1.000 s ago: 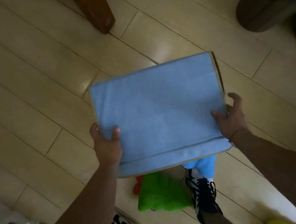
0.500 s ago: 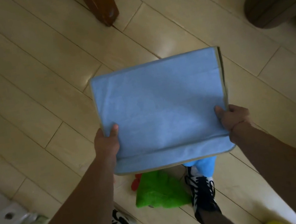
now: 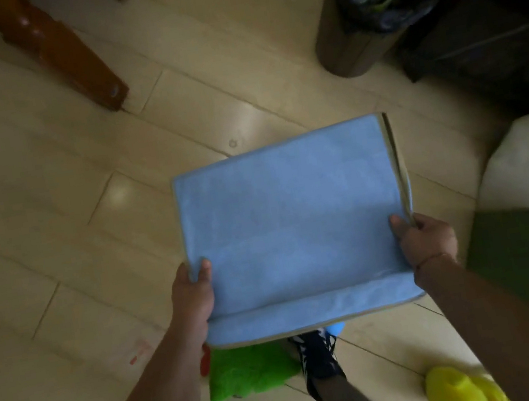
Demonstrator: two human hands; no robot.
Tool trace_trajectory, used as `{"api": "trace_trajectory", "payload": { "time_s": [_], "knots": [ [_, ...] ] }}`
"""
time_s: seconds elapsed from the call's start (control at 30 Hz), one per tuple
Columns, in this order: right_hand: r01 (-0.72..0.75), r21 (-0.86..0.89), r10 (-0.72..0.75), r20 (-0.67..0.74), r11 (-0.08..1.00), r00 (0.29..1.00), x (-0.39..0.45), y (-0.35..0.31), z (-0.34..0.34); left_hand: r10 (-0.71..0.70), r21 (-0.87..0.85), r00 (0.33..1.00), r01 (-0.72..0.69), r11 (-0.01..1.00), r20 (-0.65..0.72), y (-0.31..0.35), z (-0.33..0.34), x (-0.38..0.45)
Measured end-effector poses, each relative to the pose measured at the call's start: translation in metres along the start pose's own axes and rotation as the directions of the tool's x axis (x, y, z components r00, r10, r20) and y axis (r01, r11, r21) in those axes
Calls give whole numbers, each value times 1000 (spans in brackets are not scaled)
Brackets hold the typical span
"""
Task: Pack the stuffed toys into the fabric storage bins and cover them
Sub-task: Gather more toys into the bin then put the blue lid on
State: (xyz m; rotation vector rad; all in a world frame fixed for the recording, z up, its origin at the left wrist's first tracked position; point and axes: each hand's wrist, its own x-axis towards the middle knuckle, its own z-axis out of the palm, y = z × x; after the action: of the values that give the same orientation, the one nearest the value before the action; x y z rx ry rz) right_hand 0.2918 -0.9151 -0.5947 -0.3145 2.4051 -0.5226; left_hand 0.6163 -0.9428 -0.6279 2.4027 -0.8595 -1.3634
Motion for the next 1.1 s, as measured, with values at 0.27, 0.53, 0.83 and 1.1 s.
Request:
{"api": "trace_trajectory", "payload": {
  "time_s": [0.27,0.53,0.83,1.1],
  "knots": [
    [-189,297,227,-98,936,969,-23,106,-87,212,148,950,-250,957,230,44,50,-54],
    [-167,420,248,-146,892,958,36,133,-125,309,110,882,-368,923,357,88,118,-69],
    [-139,332,127,56,933,990,158,128,-97,444,137,810,-525,840,383,125,214,-23],
    [55,-103,-75,-205,993,976,126,149,-119,533,195,816,-573,796,223,99,218,-22]
  ]
}}
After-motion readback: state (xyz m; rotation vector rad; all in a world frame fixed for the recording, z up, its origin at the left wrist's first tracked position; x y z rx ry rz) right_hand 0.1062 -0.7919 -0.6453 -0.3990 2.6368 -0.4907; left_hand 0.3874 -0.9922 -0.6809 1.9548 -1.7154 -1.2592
